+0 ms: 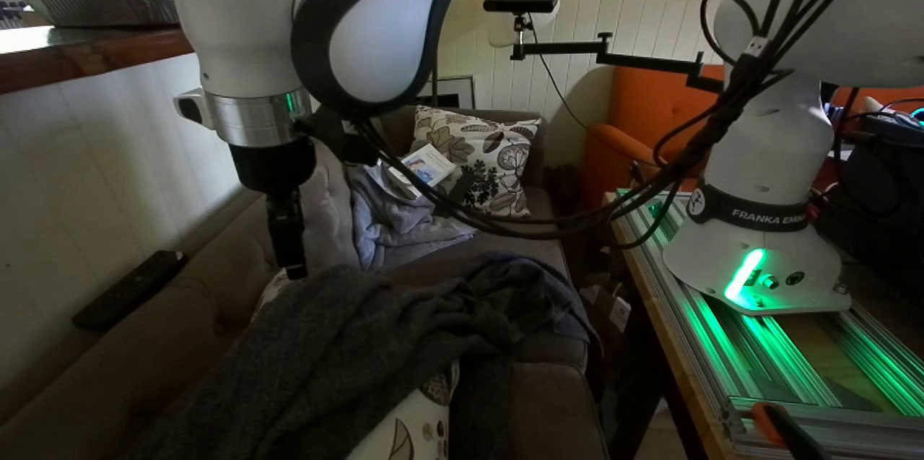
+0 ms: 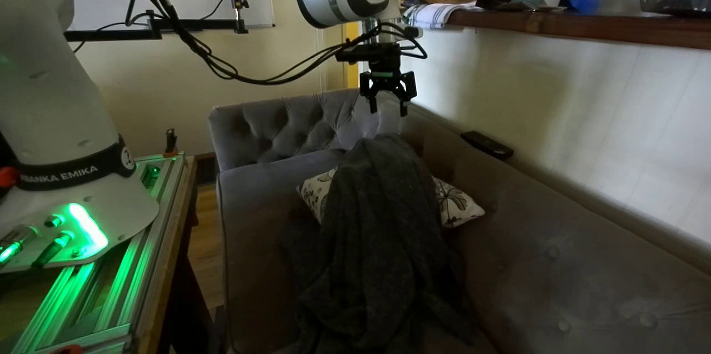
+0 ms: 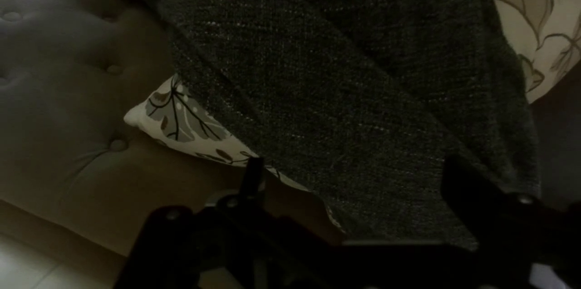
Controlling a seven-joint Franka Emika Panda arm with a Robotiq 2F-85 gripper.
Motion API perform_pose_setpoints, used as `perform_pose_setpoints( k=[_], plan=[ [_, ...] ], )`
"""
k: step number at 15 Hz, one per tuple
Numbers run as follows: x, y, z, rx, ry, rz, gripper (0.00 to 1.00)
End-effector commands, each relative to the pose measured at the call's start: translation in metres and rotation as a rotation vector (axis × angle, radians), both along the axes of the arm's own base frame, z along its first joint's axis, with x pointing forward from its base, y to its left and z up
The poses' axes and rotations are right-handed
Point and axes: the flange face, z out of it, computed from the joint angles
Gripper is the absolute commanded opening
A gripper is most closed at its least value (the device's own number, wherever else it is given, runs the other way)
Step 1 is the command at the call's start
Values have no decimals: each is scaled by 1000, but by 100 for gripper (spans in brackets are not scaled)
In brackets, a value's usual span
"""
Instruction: Move the grey cloth to the left and place it over the white pillow.
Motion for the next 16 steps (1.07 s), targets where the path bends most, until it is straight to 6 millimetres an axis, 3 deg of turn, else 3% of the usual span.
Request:
perform_pose_setpoints(
  k=[1,3,4,6,11,13,14,16],
  plan=[
    [5,-14,-1,63,0,-41,100],
    [4,-52,-20,168,15,-132,100],
    [-5,-82,-32,202,21,-183,100],
    [-23,-122,-54,272,39,-279,100],
    [-97,-222,-132,415,104,-558,100],
    [-133,-253,-162,458,117,-677,100],
    [-108,-240,-142,417,119,-602,100],
    [-132,-260,-163,441,132,-660,100]
  ],
)
